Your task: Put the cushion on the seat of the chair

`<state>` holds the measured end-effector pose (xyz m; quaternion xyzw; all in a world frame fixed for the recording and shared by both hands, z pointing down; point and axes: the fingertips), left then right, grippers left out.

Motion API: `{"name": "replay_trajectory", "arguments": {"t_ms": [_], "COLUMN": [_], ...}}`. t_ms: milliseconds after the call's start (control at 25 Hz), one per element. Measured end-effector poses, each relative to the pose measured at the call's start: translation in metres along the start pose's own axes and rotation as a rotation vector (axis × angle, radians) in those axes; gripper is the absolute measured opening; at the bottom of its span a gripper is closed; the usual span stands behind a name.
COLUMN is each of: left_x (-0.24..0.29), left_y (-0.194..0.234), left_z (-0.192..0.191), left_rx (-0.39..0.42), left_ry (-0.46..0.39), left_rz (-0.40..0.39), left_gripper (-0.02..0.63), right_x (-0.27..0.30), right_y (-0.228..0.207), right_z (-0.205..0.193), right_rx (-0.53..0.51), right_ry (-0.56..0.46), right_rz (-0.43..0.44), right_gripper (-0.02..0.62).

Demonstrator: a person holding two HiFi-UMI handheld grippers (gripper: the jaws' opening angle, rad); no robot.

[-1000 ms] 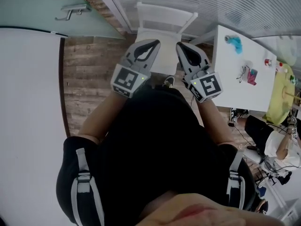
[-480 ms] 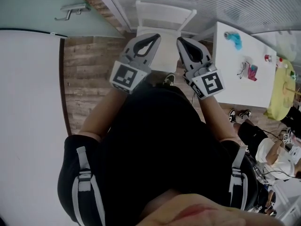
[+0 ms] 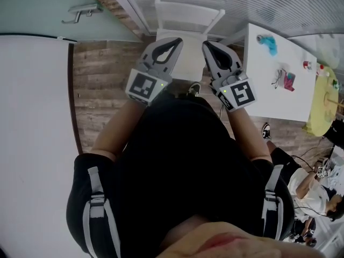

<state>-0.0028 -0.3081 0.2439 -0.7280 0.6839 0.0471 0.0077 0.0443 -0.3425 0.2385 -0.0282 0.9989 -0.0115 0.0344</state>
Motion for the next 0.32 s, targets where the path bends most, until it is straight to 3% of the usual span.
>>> {"name": "replay_trajectory", "arguments": {"t_ms": [320], "left_x": [0.0025], "left_y": [0.0000], "left_z": [0.0006], "left_rx": [0.014], "left_ry": [-0.004], "left_rz": [-0.006], "left_gripper": [0.011], "right_x": [0.0002], "right_y": [-0.0031], "right_z": [0.0008], "right_rx": [0.000], "right_ry": [-0.004], "right_rz": [0.000], "right_gripper": [0.015]}}
Point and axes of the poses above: the fingertips, and each gripper's own axes: x forward along the fingers, y to its left, z out of its top, and after that the axes turned 10 degrees about -y, right-handed
